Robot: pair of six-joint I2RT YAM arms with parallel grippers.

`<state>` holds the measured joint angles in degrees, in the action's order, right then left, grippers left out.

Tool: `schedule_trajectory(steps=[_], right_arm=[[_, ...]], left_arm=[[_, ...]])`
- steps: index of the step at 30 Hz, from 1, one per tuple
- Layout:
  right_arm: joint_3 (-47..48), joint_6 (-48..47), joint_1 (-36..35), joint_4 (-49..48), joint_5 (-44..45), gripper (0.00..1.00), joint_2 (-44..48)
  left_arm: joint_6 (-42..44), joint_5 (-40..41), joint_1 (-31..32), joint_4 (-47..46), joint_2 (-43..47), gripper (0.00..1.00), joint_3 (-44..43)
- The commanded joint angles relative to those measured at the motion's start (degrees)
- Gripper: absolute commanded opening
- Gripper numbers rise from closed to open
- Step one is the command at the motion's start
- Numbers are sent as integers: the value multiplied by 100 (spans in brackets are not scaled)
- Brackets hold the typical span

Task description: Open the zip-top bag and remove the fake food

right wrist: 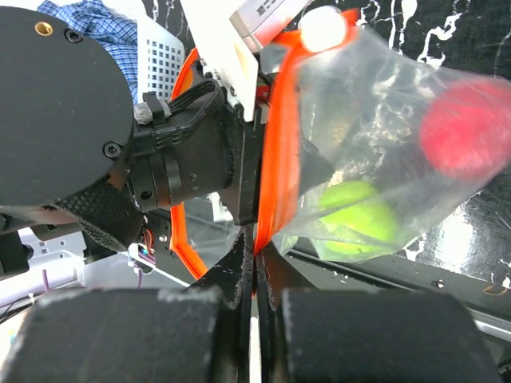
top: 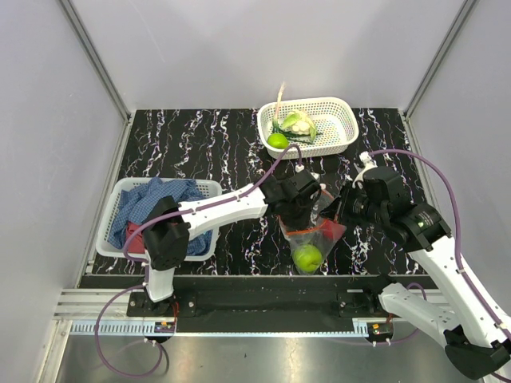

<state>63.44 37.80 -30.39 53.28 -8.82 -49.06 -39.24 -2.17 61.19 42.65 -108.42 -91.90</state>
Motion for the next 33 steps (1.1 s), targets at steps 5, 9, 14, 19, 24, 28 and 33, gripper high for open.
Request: schedule_trajectory(steps=[5,9,14,19,24,28,33], right_arm=[[266,-133,-28,95,188,0,98],[169,-115,-37,113,179,0,177],[46,-106,-37,165,91,0,309],[-86,-80,-37,201,100,0,494],[-174,-63,-37,236,108,0,590],[-270,-27,-37,262,117,0,687],[-420,34,-28,306,109,0,801]], left_arm=[[83,-563,-2,-231,-82,38,128],[241,-898,112,-441,-232,41,137],[829,-1206,297,-495,-346,41,67],[1191,-1355,455,-547,-425,46,163],[1174,-1768,508,-898,-416,59,392],[1015,-2024,613,-1145,-443,65,427],[814,-2085,859,-1443,-583,70,497]])
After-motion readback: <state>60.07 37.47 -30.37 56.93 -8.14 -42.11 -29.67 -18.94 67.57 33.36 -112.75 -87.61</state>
